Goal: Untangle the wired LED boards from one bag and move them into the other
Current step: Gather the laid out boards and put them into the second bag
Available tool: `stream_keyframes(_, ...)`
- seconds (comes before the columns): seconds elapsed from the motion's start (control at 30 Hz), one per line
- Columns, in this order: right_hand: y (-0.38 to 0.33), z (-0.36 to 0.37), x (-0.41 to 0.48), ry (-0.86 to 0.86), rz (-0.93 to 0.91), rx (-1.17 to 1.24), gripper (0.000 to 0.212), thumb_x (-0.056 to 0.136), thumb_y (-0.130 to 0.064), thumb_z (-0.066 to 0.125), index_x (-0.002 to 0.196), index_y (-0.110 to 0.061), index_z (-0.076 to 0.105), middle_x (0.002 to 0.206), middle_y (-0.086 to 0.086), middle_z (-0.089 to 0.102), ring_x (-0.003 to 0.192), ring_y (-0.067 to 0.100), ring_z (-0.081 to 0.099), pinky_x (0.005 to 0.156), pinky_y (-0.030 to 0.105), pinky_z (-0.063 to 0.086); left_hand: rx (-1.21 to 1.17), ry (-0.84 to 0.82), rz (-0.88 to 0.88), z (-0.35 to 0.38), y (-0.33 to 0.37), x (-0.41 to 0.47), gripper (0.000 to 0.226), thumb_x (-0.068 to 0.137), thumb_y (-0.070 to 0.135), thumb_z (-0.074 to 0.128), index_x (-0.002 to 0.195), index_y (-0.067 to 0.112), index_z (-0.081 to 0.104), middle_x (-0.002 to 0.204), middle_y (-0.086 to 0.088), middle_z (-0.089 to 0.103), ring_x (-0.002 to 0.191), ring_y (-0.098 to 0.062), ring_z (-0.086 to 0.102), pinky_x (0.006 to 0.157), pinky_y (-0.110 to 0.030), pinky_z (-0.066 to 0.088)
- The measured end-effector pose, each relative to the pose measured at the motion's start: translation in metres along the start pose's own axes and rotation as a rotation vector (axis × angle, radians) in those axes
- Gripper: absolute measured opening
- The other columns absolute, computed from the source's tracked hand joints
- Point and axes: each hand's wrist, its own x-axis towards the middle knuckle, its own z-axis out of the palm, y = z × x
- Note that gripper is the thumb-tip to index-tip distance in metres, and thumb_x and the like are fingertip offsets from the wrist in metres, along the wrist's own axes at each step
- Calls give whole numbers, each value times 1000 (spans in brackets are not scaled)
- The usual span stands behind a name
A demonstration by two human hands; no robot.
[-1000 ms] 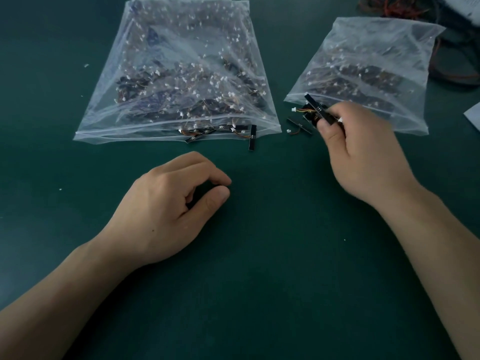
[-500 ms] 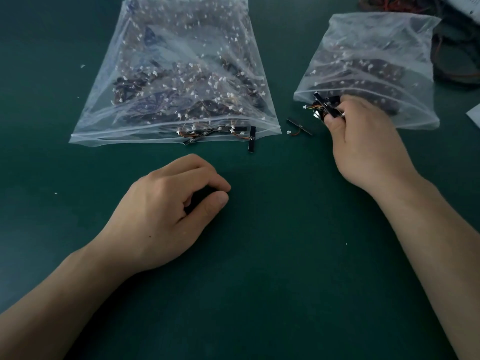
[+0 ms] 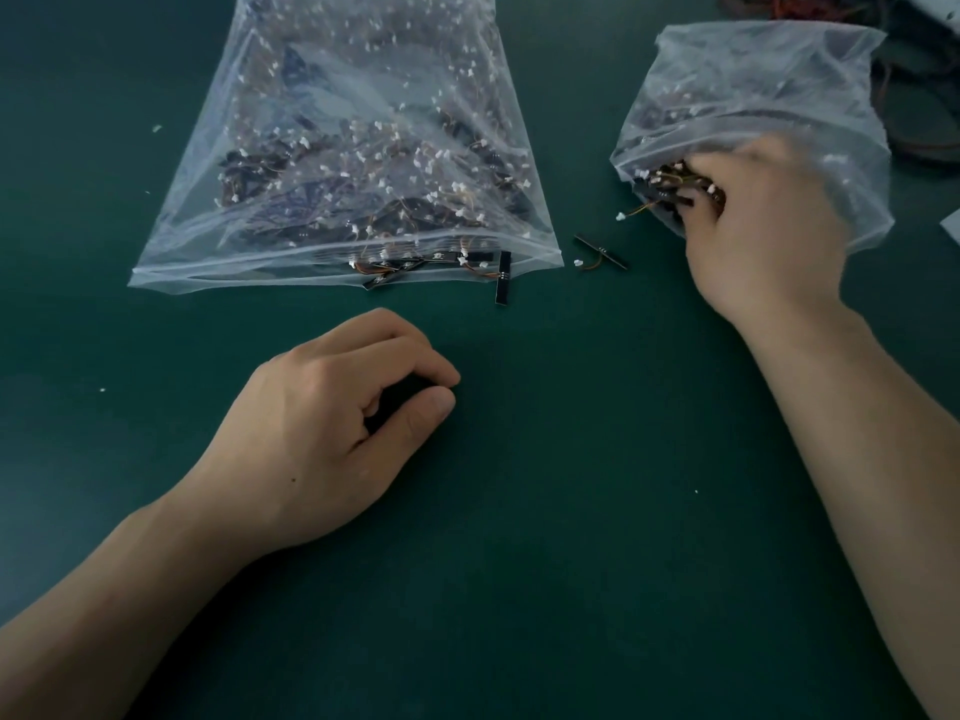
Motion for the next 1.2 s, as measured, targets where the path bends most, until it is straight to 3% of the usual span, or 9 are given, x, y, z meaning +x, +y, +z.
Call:
stream_keyframes(0.13,-3,1,-5,105,24,-49,31,96,-27,71,126,-22,67,134,10,46,121,34,49,84,38,47,16,-2,0,0,0,0,20,100,48,54,106,39,70,113,24,59,68,-17,54,60,-34,50)
stream_keyframes(0.23,-6,3,-8,152,78,74,27,91,-14,70,114,-21,56,130,8,52,95,25,52,76,36,40,17,-3,2,0,1,0,20,99,48,55,106,38,71,113,25,59,68,-16,54,60,-33,49)
stream_keyframes(0.43,-2,4,-9,111,98,200,12,92,-16,69,89,-24,60,76,-13,57,70,7,55,59,20,41,11,-16,-5,-2,2,-1,19,98,46,56,106,37,72,113,23,60,68,-16,54,60,-32,48)
stream_keyframes(0.57,-2,2,-11,84,107,344,9,98,-20,64,107,-21,67,97,-9,67,80,5,62,70,18,48,7,-19,-10,-2,3,-1,17,98,43,59,105,36,72,113,22,60,67,-17,54,61,-33,49)
stream_keyframes(0.73,-1,-2,-12,-27,37,316,45,91,7,52,120,-17,77,130,0,66,114,13,61,104,20,45,0,-21,-16,-2,2,0,14,97,41,60,103,37,73,112,21,61,66,-16,54,60,-33,49)
stream_keyframes(0.83,0,0,-10,5,76,296,38,94,3,59,117,-21,77,132,-1,56,112,10,53,90,3,37,11,-22,-13,-2,2,0,13,97,41,61,103,37,73,113,21,61,66,-16,54,60,-31,48)
stream_keyframes(1.0,1,2,-10,24,95,286,31,89,6,52,101,-22,60,99,-4,56,92,17,54,78,31,46,23,-28,-19,-2,2,0,15,97,45,58,102,40,72,113,23,60,67,-17,55,60,-26,45)
stream_keyframes(1.1,3,0,-10,42,133,365,29,93,1,47,100,-24,60,98,-1,60,87,15,57,74,31,48,14,-27,-19,-2,2,1,15,97,44,58,101,39,72,113,22,61,68,-16,55,60,-25,44)
stream_keyframes(1.2,0,-4,-15,17,104,510,13,97,-24,52,99,-27,64,89,-12,63,71,-1,55,64,19,46,10,-27,-20,-2,2,1,15,97,43,58,100,38,72,112,22,61,68,-16,55,60,-26,44)
